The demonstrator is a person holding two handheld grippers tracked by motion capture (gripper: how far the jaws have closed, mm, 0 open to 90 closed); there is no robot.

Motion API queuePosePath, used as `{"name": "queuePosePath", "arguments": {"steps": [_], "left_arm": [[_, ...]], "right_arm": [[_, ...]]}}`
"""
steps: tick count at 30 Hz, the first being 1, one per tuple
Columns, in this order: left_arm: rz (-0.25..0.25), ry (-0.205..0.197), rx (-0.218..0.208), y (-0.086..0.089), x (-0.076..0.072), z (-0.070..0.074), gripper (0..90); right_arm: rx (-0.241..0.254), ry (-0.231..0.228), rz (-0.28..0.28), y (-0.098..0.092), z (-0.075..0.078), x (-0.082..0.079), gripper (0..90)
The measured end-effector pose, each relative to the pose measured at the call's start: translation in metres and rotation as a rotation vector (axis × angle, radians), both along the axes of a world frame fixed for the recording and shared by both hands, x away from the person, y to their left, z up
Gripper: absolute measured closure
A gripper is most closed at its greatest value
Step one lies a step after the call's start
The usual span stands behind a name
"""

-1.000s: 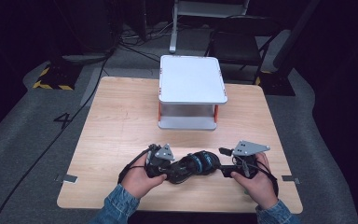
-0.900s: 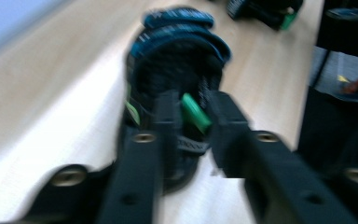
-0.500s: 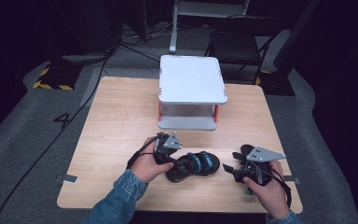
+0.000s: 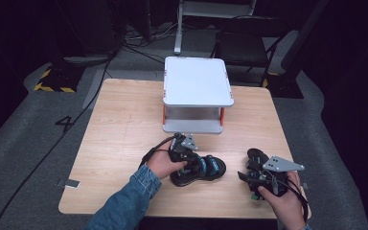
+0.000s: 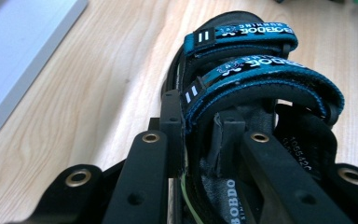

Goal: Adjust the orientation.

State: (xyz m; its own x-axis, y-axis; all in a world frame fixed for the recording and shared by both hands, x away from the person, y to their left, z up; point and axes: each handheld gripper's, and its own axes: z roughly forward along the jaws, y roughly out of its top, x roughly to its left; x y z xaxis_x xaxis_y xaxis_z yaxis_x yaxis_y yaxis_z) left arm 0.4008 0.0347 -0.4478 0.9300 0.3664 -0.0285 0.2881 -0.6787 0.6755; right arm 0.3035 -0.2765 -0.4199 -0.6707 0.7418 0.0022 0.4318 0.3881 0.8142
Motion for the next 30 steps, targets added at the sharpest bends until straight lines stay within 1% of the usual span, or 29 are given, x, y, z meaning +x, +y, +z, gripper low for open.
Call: {"name": "queuePosePath", "arguments": {"steps": [1, 2, 3, 4, 5, 6, 7, 8, 9, 10, 11, 13, 14, 15, 16, 17, 18, 19, 20, 21, 22, 23, 24, 25, 26, 27, 28, 29, 30], "left_arm": [[0.074, -0.02, -0.012, 0.006, -0.002, 0.003, 78.3], [0.12, -0.033, -0.025, 0.011, -0.003, 0.005, 78.2], [0.12, -0.033, -0.025, 0.011, -0.003, 0.005, 78.2], [0.228, -0.034, -0.071, 0.027, -0.002, 0.008, 78.0], [0.228, -0.034, -0.071, 0.027, -0.002, 0.008, 77.8], [0.296, -0.026, -0.105, 0.036, -0.001, 0.008, 77.8], [0.414, -0.012, -0.146, 0.055, 0.001, 0.004, 77.6], [0.414, -0.012, -0.146, 0.055, 0.001, 0.004, 77.4], [0.498, -0.015, -0.129, 0.069, 0.003, -0.001, 76.9], [0.521, -0.023, -0.106, 0.074, 0.004, -0.005, 76.3], [0.538, -0.03, -0.092, 0.076, 0.005, -0.009, 75.2], [0.551, 0.005, -0.163, 0.082, 0.006, -0.015, 73.4], [0.548, 0.019, -0.189, 0.085, 0.007, -0.016, 72.2], [0.548, 0.019, -0.189, 0.085, 0.007, -0.016, 69.2], [0.544, 0.03, -0.193, 0.085, 0.008, -0.017, 63.1], [0.553, 0.026, -0.206, 0.084, 0.007, -0.018, 53.7], [0.553, 0.026, -0.206, 0.084, 0.007, -0.018, 46.9], [0.559, 0.02, -0.206, 0.084, 0.006, -0.017, 46.9], [0.562, 0.019, -0.216, 0.085, 0.004, -0.015, 37.8], [0.564, 0.017, -0.211, 0.086, 0.002, -0.013, 37.8], [0.569, 0.02, -0.199, 0.09, -0.004, -0.007, 30.6], [0.569, 0.02, -0.199, 0.09, -0.004, -0.007, 29.5], [0.573, 0.016, -0.202, 0.094, -0.007, -0.003, 29.5], [0.584, 0.011, -0.215, 0.101, -0.015, 0.006, 30.1], [0.584, 0.011, -0.215, 0.101, -0.015, 0.006, 30.6], [0.579, 0.014, -0.223, 0.106, -0.023, 0.014, 33.9], [0.579, 0.014, -0.223, 0.106, -0.023, 0.014, 36.6], [0.543, 0.04, -0.211, 0.107, -0.029, 0.017, 36.6], [0.52, 0.059, -0.204, 0.106, -0.031, 0.018, 36.6]], "right_arm": [[0.0, -0.001, 0.007, 0.002, 0.0, 0.002, 39.5], [-0.002, -0.002, 0.012, 0.003, 0.001, 0.003, 39.5], [-0.002, -0.002, 0.012, 0.003, 0.001, 0.003, 39.5], [0.002, -0.007, 0.029, 0.008, 0.001, 0.006, 39.5], [0.002, -0.007, 0.029, 0.008, 0.001, 0.006, 39.5], [0.003, -0.007, 0.037, 0.01, 0.001, 0.007, 39.5], [-0.001, -0.004, 0.057, 0.017, 0.0, 0.01, 39.5], [-0.001, -0.004, 0.057, 0.017, 0.0, 0.01, 39.5], [-0.006, 0.001, 0.083, 0.024, -0.002, 0.012, 39.4], [-0.008, 0.003, 0.09, 0.026, -0.002, 0.013, 39.4], [-0.01, 0.002, 0.098, 0.028, -0.003, 0.014, 39.4], [-0.011, 0.004, 0.108, 0.032, -0.003, 0.015, 39.3], [-0.012, 0.002, 0.111, 0.032, -0.003, 0.015, 39.3], [-0.015, 0.001, 0.112, 0.033, -0.003, 0.015, 39.3], [-0.014, 0.001, 0.111, 0.033, -0.002, 0.016, 39.2], [-0.014, 0.001, 0.11, 0.032, -0.002, 0.016, 39.2], [-0.013, -0.001, 0.108, 0.032, -0.002, 0.017, 39.2], [-0.013, -0.001, 0.108, 0.032, -0.002, 0.017, 39.2], [-0.007, -0.004, 0.109, 0.032, -0.001, 0.017, 39.2], [-0.007, -0.004, 0.109, 0.032, -0.001, 0.017, 39.2], [-0.007, -0.005, 0.113, 0.032, 0.0, 0.017, 39.3], [-0.008, -0.007, 0.116, 0.033, 0.0, 0.018, 39.2], [-0.008, -0.007, 0.116, 0.033, 0.0, 0.018, 39.2], [-0.009, -0.007, 0.123, 0.034, 0.0, 0.019, 39.2], [-0.007, -0.006, 0.126, 0.035, 0.0, 0.02, 39.2], [-0.009, -0.008, 0.131, 0.036, 0.0, 0.021, 39.2], [-0.008, -0.008, 0.138, 0.038, 0.0, 0.022, 39.2], [-0.007, -0.006, 0.143, 0.041, 0.0, 0.023, 39.2], [-0.007, -0.005, 0.152, 0.044, 0.0, 0.024, 39.1]]}}
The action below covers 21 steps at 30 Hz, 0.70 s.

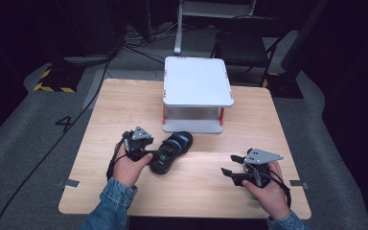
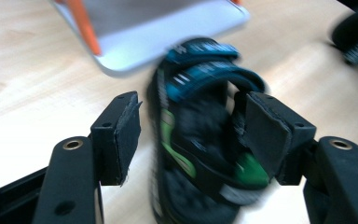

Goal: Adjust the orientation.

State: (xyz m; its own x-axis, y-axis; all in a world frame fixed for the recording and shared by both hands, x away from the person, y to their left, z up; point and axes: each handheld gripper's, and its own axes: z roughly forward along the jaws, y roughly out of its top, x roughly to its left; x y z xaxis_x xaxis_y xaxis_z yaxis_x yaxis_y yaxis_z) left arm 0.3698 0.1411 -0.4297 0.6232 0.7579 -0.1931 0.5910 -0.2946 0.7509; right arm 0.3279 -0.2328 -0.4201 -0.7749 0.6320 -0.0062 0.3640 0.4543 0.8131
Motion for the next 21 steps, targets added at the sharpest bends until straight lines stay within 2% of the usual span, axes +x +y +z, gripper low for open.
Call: {"name": "queuePosePath", "arguments": {"steps": [1, 3, 4, 5, 8, 9, 11, 12, 13, 14, 15, 16, 17, 19, 21], "left_arm": [[-0.028, 0.015, -0.003, -0.001, -0.003, 0.0, 36.5], [-0.039, 0.021, -0.001, -0.002, -0.006, 0.001, 34.1], [-0.059, 0.034, 0.015, -0.002, -0.01, 0.001, 32.1], [-0.059, 0.034, 0.015, -0.002, -0.01, 0.001, 30.8], [-0.1, 0.036, 0.038, -0.002, -0.016, 0.002, 26.8], [-0.11, 0.048, 0.073, -0.004, -0.016, -0.001, 24.8], [-0.11, 0.049, 0.116, -0.006, -0.015, -0.01, 25.1], [-0.11, 0.049, 0.116, -0.006, -0.015, -0.01, 28.5], [-0.116, 0.052, 0.115, -0.005, -0.014, -0.016, 44.1], [-0.104, 0.069, 0.093, -0.005, -0.014, -0.017, 44.7], [-0.104, 0.069, 0.093, -0.005, -0.014, -0.017, 49.6], [-0.084, 0.097, 0.059, -0.003, -0.014, -0.016, 56.3], [-0.079, 0.1, 0.052, -0.002, -0.014, -0.014, 61.7], [-0.07, 0.101, 0.038, -0.002, -0.014, -0.014, 65.9], [-0.078, 0.097, -0.012, -0.011, -0.016, -0.012, 67.7]], "right_arm": [[-0.002, 0.001, 0.01, 0.003, 0.0, 0.001, 39.1], [-0.006, 0.003, 0.032, 0.009, -0.001, 0.002, 39.0], [-0.009, 0.002, 0.044, 0.012, -0.001, 0.003, 38.9], [-0.009, 0.002, 0.044, 0.012, -0.001, 0.003, 38.9], [-0.009, 0.004, 0.056, 0.016, -0.002, 0.005, 38.9], [-0.009, 0.007, 0.062, 0.018, -0.002, 0.006, 38.8], [-0.009, 0.01, 0.067, 0.02, -0.003, 0.008, 38.8], [-0.009, 0.01, 0.067, 0.02, -0.003, 0.008, 38.8], [-0.012, 0.014, 0.076, 0.023, -0.004, 0.008, 38.8], [-0.014, 0.014, 0.078, 0.023, -0.004, 0.009, 38.8], [-0.014, 0.014, 0.078, 0.023, -0.004, 0.009, 38.8], [-0.013, 0.016, 0.082, 0.025, -0.005, 0.009, 38.8], [-0.015, 0.016, 0.082, 0.025, -0.005, 0.009, 38.8], [-0.015, 0.015, 0.081, 0.025, -0.005, 0.009, 38.8], [-0.013, 0.016, 0.078, 0.025, -0.005, 0.009, 38.8]]}}
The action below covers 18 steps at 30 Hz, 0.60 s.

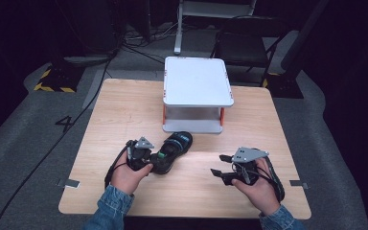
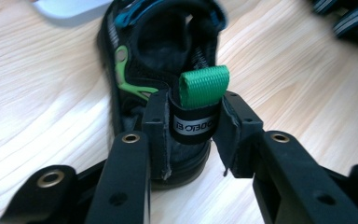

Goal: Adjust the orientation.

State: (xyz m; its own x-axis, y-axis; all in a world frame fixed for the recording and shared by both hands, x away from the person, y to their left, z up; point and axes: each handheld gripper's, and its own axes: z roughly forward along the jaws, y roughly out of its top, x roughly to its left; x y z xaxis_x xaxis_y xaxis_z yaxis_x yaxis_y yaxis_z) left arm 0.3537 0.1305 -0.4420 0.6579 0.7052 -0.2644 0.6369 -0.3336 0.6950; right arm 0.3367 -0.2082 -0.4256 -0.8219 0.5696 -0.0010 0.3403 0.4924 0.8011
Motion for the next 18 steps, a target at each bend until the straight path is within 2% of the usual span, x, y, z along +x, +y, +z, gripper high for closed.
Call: {"name": "queuePosePath", "arguments": {"steps": [1, 2, 3, 4, 5, 6, 8, 10, 11, 12, 13, 15, 16, 18], "left_arm": [[0.0, 0.0, 0.0, 0.0, 0.0, 0.0, 68.3], [0.0, 0.002, -0.04, -0.01, -0.002, 0.001, 68.8], [-0.001, 0.002, -0.057, -0.017, -0.003, 0.001, 69.0], [-0.001, 0.002, -0.057, -0.017, -0.003, 0.001, 69.0], [-0.023, -0.003, -0.061, -0.032, -0.006, 0.001, 69.0], [-0.023, -0.003, -0.061, -0.032, -0.006, 0.001, 68.9], [-0.057, 0.014, -0.041, -0.047, -0.01, 0.0, 69.0], [-0.064, 0.024, -0.044, -0.051, -0.012, -0.002, 69.0], [-0.085, 0.036, -0.053, -0.053, -0.013, -0.002, 69.0], [-0.127, 0.047, -0.105, -0.054, -0.013, -0.002, 73.2], [-0.145, 0.056, -0.145, -0.054, -0.014, 0.0, 87.6], [-0.139, 0.019, -0.064, -0.056, -0.016, 0.003, 84.7], [-0.125, 0.014, -0.013, -0.053, -0.016, 0.003, 81.2], [-0.105, 0.021, -0.001, -0.05, -0.014, 0.001, 78.2]], "right_arm": [[-0.003, 0.001, -0.002, 0.0, 0.0, 0.0, 38.8], [-0.004, 0.0, -0.002, 0.0, 0.0, 0.0, 38.8], [-0.004, 0.002, -0.003, 0.0, -0.001, 0.0, 38.8], [-0.004, 0.002, -0.003, 0.0, -0.001, 0.0, 38.8], [-0.01, 0.006, -0.003, 0.0, -0.003, -0.001, 38.8], [-0.01, 0.006, -0.003, 0.0, -0.003, -0.001, 38.8], [-0.015, 0.008, -0.004, 0.0, -0.004, -0.003, 38.8], [-0.012, 0.005, -0.007, -0.001, -0.004, -0.004, 38.8], [-0.012, 0.005, -0.007, -0.001, -0.004, -0.004, 38.8], [-0.015, 0.005, -0.011, -0.002, -0.003, -0.004, 38.8], [-0.012, 0.004, -0.013, -0.004, -0.003, -0.004, 38.8], [-0.01, 0.002, -0.019, -0.006, -0.002, -0.005, 38.8], [-0.008, 0.002, -0.021, -0.007, -0.002, -0.006, 38.7], [-0.006, -0.001, -0.024, -0.008, -0.001, -0.006, 38.7]]}}
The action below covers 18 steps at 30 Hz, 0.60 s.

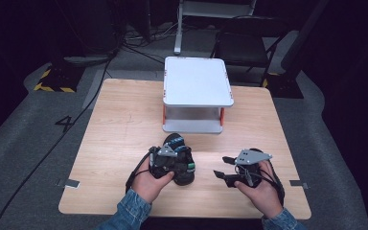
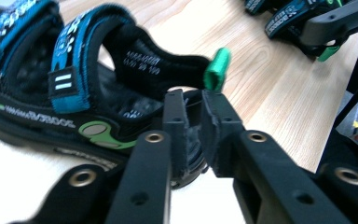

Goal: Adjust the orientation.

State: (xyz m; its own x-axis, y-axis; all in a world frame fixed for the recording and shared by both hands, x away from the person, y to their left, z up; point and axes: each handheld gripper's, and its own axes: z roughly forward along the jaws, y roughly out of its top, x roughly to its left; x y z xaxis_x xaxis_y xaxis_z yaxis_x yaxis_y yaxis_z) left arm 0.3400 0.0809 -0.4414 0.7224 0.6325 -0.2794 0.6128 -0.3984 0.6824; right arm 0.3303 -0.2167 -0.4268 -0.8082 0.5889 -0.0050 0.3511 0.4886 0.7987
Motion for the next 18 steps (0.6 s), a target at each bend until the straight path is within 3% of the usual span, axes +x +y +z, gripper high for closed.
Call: {"name": "queuePosePath", "arguments": {"steps": [2, 8, 9, 13, 14, 15, 16, 18], "left_arm": [[0.03, -0.015, 0.047, 0.004, 0.001, -0.002, 76.8], [0.059, -0.018, 0.051, 0.011, 0.003, -0.003, 74.6], [0.055, -0.032, 0.045, 0.01, 0.001, -0.002, 71.0], [-0.006, -0.148, 0.0, -0.001, -0.005, 0.005, 52.3], [-0.006, -0.148, 0.0, -0.001, -0.005, 0.005, 49.9], [-0.049, -0.198, -0.005, -0.009, -0.007, 0.005, 48.2], [-0.062, -0.219, 0.002, -0.012, -0.007, 0.003, 48.0], [-0.069, -0.222, 0.013, -0.016, -0.007, 0.001, 50.4]], "right_arm": [[0.0, 0.0, -0.004, -0.001, 0.0, 0.0, 38.7], [0.0, -0.001, -0.006, -0.002, 0.001, 0.0, 38.5], [0.0, -0.001, -0.006, -0.002, 0.001, 0.0, 38.5], [0.001, -0.005, -0.005, -0.001, 0.002, 0.001, 38.4], [0.001, -0.005, -0.005, -0.001, 0.002, 0.001, 38.4], [0.0, -0.005, -0.004, -0.001, 0.001, 0.001, 38.4], [-0.002, -0.003, -0.003, -0.001, 0.001, 0.001, 38.3], [-0.003, -0.002, -0.003, 0.0, 0.001, 0.001, 38.3]]}}
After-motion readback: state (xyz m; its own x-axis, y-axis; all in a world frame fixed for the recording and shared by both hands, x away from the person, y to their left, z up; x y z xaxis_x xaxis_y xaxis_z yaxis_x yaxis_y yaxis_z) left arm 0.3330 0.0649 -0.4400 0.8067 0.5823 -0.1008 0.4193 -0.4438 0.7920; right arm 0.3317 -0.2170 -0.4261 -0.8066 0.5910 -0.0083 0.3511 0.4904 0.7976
